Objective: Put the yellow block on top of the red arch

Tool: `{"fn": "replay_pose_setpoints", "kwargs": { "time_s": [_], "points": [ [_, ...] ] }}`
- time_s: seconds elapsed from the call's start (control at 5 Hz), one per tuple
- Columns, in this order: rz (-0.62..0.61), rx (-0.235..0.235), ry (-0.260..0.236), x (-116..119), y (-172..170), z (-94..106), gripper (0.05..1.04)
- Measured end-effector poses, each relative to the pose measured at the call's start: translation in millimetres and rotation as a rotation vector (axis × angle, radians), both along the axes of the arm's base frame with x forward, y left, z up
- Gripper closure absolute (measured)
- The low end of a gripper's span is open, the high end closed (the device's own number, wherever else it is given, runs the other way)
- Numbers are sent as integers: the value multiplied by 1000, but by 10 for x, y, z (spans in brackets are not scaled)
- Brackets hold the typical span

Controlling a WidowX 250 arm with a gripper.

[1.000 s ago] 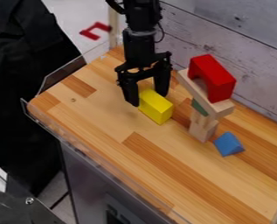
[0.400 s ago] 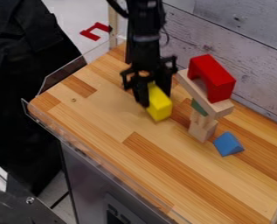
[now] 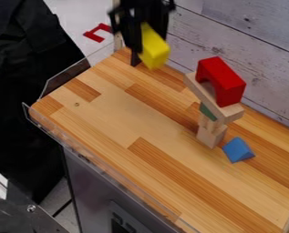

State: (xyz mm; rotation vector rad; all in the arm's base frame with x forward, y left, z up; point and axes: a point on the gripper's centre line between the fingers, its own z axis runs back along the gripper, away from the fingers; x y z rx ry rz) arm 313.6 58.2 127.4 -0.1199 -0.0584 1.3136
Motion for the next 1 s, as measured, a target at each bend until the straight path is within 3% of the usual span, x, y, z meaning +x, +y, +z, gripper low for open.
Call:
{"fn": "replay_pose_setpoints", "kwargs": {
  "time_s": [0.2,0.4,0.6,1.0],
  "points": [
    [3,63,-34,75,23,437,509],
    [-57,62,-103,217,-191,906,509],
    [-122,48,-139,265,-420,1128,509],
    [-224,-27,-66,226,-855,1019,509]
  ]
}}
